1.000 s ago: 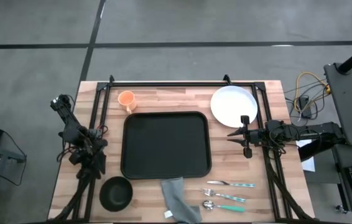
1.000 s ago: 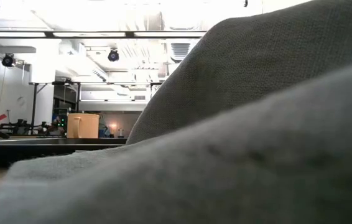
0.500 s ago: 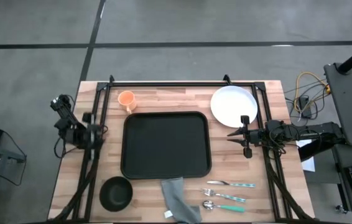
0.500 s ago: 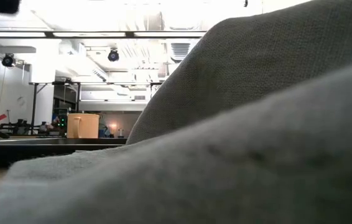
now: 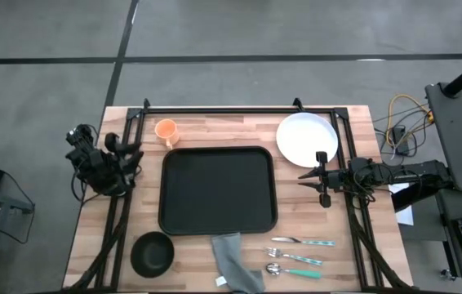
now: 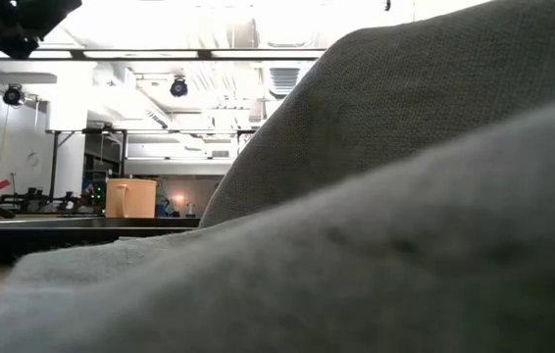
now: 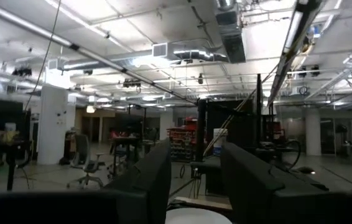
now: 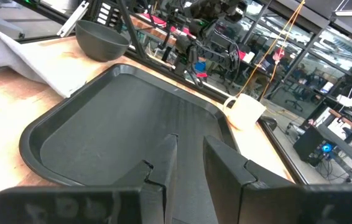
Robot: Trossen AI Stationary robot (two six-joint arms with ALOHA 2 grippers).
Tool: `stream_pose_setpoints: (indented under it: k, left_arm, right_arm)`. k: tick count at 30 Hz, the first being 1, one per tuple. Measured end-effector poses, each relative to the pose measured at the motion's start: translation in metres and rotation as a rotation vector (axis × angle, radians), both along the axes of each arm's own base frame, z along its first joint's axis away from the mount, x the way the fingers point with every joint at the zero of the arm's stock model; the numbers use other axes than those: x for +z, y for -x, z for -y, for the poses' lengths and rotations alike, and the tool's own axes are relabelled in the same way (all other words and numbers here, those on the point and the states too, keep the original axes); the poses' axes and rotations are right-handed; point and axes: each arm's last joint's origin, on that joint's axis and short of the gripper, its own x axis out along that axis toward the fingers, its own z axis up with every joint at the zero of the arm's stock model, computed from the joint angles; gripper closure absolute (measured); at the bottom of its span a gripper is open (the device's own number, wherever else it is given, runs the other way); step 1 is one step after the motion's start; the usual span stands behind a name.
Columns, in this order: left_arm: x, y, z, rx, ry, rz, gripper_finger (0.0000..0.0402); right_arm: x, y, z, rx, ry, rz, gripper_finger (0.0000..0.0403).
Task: Set up tray
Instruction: Put the orange mug on the black tray
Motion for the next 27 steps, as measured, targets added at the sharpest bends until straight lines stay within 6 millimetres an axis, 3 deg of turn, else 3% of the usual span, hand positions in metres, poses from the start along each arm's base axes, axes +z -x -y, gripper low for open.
stream_pose_setpoints:
  k: [16, 27]
  left_arm:
    - [-0.003, -0.003, -0.004, 0.066, 0.150, 0.021, 0.0281]
    - [0.002, -0.029, 0.010, 0.108, 0.166, -0.030, 0.0281]
  right_arm:
    - [0.000, 0.000, 0.000, 0.000, 0.000, 0.000, 0.0335]
    - [0.000, 0.000, 0.000, 0.000, 0.000, 0.001, 0.0335]
